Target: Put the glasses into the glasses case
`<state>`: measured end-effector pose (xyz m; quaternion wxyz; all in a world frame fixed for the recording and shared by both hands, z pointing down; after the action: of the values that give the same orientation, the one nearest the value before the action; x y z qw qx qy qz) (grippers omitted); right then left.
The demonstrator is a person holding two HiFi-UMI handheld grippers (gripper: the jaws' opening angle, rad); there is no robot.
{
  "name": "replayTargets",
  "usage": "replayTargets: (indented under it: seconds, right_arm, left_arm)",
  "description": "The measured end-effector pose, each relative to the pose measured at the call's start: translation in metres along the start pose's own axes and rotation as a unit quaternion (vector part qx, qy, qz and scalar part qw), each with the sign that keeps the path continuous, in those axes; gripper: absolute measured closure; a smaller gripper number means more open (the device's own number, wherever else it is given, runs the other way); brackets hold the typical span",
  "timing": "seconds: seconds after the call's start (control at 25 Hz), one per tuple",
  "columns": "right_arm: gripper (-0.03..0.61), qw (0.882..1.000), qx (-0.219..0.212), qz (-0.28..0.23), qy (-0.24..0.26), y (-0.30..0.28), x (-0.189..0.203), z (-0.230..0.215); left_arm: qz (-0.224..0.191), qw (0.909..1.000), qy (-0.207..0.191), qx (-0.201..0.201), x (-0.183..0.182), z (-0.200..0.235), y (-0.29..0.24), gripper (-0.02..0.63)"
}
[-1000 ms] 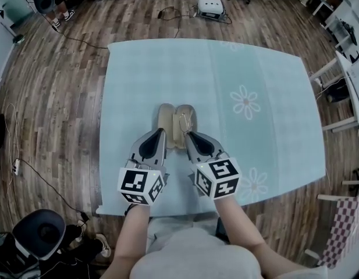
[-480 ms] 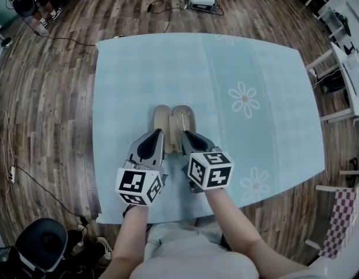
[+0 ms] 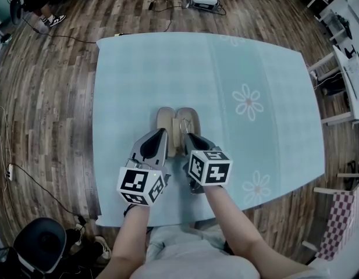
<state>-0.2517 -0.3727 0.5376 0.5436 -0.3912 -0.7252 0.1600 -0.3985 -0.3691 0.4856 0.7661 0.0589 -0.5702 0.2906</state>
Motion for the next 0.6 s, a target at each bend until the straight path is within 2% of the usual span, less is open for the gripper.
replayTargets:
  seconds: [0.28,0.6]
  right_arm:
    - [0.552,0.998,0.046,0.032,0.004,-0.011,-0.001,-0.009]
    - [0.552,0.998,0.04,0.043,0.004,-0.027,0.0,-0.013]
  left_arm:
    - [-0.004,1.0,0.001,-0.004,-0.004,0.003,-0.001,0.607]
    - [0.002,1.0,-0.003,-0.001,-0.001,0.006,-0.002,0.606]
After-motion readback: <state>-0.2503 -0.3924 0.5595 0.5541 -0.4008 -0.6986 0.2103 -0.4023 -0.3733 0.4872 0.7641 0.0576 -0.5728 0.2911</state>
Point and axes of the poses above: the fingertips, and each gripper's own axes: y backward along the fingers, z to its left, x out of its underside, the point moved 7 cm from there along y, backward along the fingers, and after that the axes turned 3 degrees about -x, right-handed, at the moved point
